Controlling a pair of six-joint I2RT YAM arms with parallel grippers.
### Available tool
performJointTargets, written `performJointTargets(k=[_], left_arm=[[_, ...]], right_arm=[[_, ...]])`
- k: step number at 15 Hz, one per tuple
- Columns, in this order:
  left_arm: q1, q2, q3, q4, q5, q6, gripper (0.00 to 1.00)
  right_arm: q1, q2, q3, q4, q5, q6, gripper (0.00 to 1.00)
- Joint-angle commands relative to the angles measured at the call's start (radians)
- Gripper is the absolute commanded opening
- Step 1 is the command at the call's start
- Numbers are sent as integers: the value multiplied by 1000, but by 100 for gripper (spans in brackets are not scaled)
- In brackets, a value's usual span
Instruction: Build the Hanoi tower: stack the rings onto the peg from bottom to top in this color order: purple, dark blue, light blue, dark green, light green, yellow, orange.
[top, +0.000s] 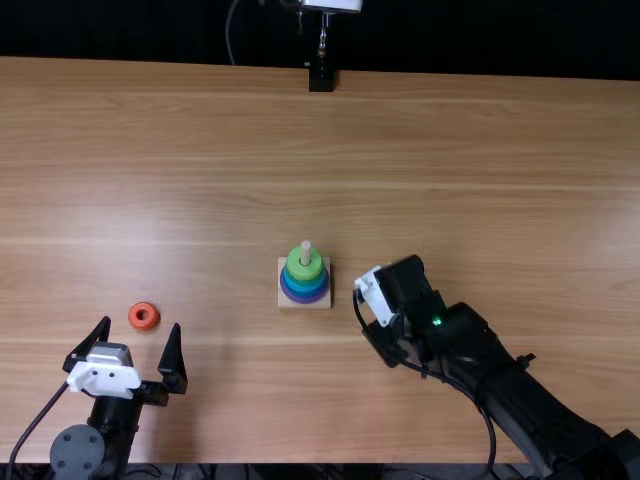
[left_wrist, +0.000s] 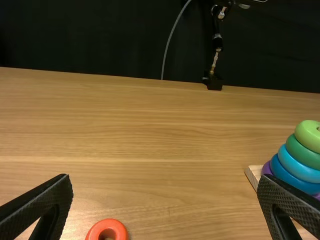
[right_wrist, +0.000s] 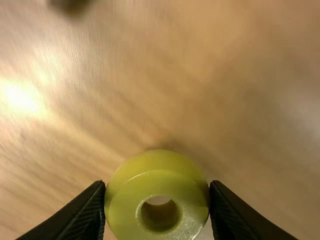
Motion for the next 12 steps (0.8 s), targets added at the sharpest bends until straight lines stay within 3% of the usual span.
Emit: performJointTargets(k=[1,6,7,9,12], left_arm=[[14,-12,-32,-4,17,5,100],[14,-12,-32,-4,17,5,100],[14,-12,-32,-4,17,5,100],[14,-12,-32,-4,17,5,100],[14,-12,-32,-4,17,5,100]], right_arm=[[7,8,83,2,12,-9,0],[10,9,303,-64,15,-18,0],[10,9,360,-110,15,-37,0],[16,32,472,-223,15,-110,0],[52,95,653,-414,10,-142,0]])
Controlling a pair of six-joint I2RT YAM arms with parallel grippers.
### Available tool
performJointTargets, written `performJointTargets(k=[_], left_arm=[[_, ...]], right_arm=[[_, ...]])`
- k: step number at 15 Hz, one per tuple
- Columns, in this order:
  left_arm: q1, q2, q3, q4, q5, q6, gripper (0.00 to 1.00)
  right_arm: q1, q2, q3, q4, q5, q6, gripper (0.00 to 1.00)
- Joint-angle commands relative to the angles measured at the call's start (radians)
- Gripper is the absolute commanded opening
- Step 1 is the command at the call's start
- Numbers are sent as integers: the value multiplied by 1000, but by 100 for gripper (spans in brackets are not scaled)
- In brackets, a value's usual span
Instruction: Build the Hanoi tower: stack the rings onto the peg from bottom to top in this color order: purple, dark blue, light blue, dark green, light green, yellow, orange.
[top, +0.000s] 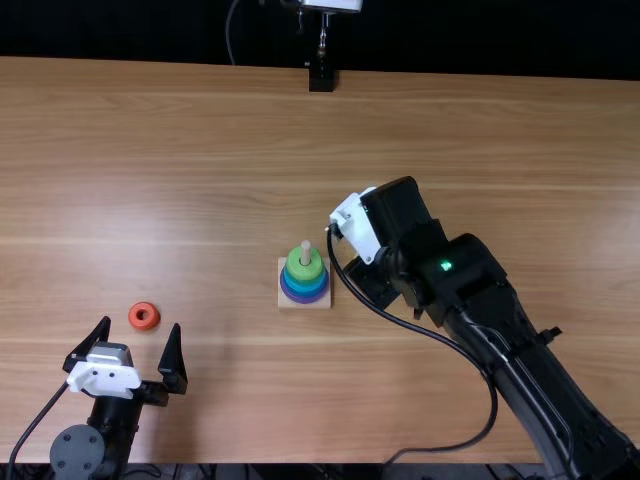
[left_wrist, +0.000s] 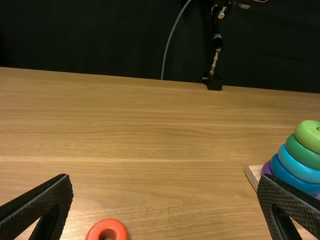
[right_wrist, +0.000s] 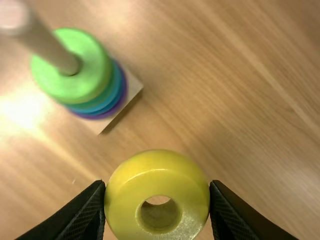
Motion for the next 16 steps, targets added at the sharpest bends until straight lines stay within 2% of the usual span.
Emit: performJointTargets(k=[1,5,9,12,14,16], left_arm=[[13,-12,-32,-4,17,4,100],[13,-12,-32,-4,17,2,100],[13,-12,-32,-4,17,4,100],[13,-12,-32,-4,17,4,100],[13,-12,-32,-4,17,2,100],[13,-12,-32,-4,17,4,100]], right_arm=[[27,33,97,-43,-1,-28,0],[78,124,268,-138,-2,-17,0],[96,162,304,-131,-2,-13,0],[98,178,362,-133,-10,-11,0],[106,196,396,-133,-17,18,0],[121,210,402,-131,-15,26,0]])
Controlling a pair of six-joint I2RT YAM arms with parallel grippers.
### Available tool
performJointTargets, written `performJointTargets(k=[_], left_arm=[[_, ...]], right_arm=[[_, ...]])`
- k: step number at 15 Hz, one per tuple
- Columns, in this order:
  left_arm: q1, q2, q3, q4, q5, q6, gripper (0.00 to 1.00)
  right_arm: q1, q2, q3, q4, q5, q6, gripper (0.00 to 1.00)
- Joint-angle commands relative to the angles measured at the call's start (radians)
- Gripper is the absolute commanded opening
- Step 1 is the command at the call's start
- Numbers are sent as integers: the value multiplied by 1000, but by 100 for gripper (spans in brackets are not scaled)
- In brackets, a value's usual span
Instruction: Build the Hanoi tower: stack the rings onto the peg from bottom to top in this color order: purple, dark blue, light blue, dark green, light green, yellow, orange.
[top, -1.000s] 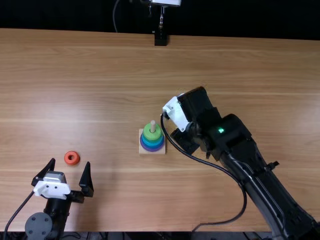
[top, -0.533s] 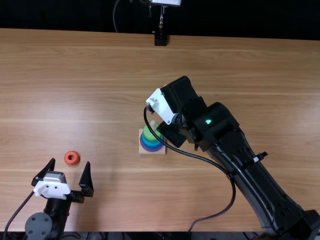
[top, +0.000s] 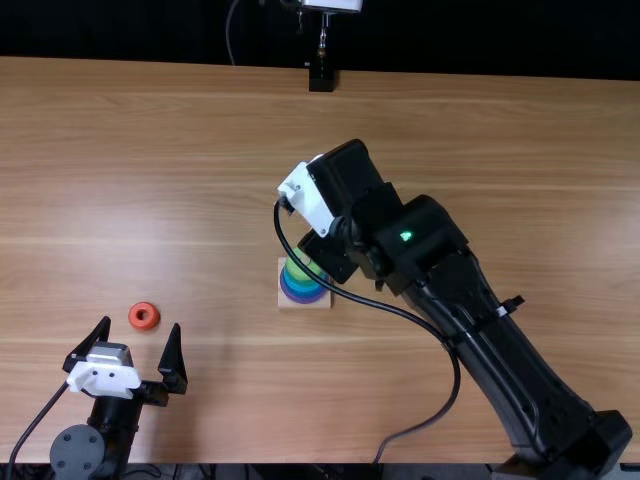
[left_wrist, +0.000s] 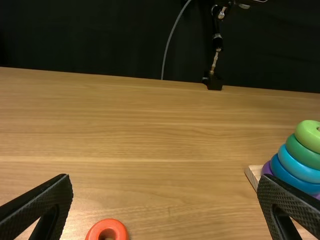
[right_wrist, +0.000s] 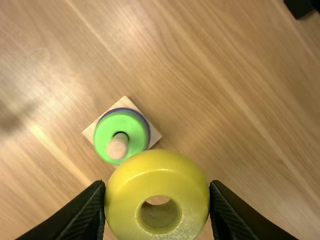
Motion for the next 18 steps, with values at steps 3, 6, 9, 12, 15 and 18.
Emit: performJointTargets(k=[3,6,9,12,15,18], left_arm=[[13,-12,-32,-4,17,4,100],[13,-12,-32,-4,17,2,100],[13,-12,-32,-4,17,4,100],[13,-12,-32,-4,17,4,100],[13,-12,-32,-4,17,2,100],[13,-12,-32,-4,17,4,100]], right_arm=[[42,25,31,1,-16,17,0],[51,27,28,8,-21,17,0],[56,27,20,12,-21,17,0],[56,70,20,12,-21,17,0],[57,77,19,14,-21,17,0],[57,82,17,12,-21,17,0]])
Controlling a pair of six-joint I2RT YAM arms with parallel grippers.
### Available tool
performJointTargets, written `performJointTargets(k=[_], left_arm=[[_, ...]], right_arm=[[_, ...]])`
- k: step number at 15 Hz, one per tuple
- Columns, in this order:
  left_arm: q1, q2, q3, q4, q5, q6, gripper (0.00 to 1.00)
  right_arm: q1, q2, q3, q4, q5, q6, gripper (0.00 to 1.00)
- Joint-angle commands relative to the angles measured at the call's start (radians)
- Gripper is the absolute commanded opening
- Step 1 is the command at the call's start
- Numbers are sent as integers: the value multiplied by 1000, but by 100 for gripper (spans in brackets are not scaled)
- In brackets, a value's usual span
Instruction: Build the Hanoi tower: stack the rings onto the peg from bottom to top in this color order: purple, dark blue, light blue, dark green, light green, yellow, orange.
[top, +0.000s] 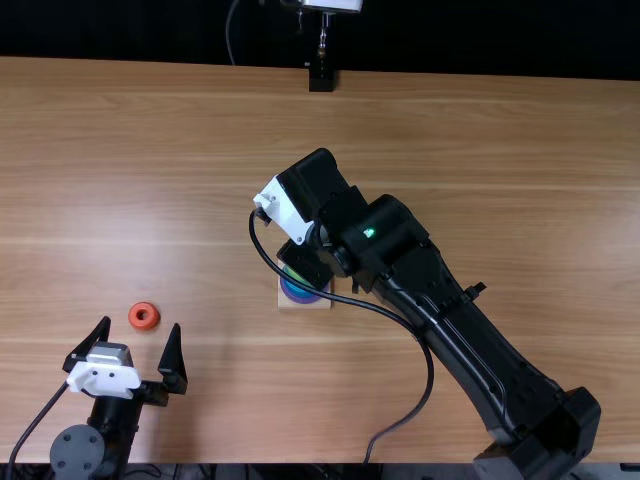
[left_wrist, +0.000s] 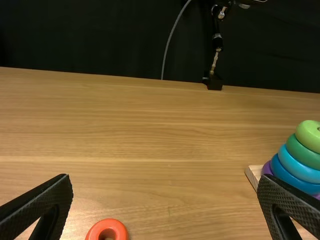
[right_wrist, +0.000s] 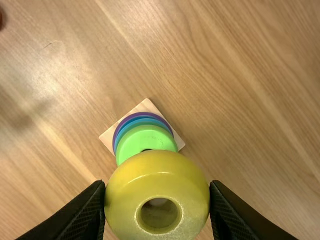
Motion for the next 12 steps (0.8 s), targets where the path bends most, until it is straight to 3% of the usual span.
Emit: performJointTargets(k=[1,2,3,4,9,12], left_arm=[[13,-12,-32,-4,17,5,100],[13,-12,-32,-4,17,5,100],[13,-12,-32,-4,17,3,100],[13,-12,-32,-4,17,3,100],[13,-12,-32,-4,17,3,100],[13,-12,-32,-4,17,5,100]], right_arm=[[17,7,21,-3,-7,0,0],[18,9,19,-9,-7,0,35],[26,9,18,-9,4,-2,95],[31,9,18,-12,18,-6,100],[27,6,32,19,18,0,100],[20,-2,4,185,18,-2,100]])
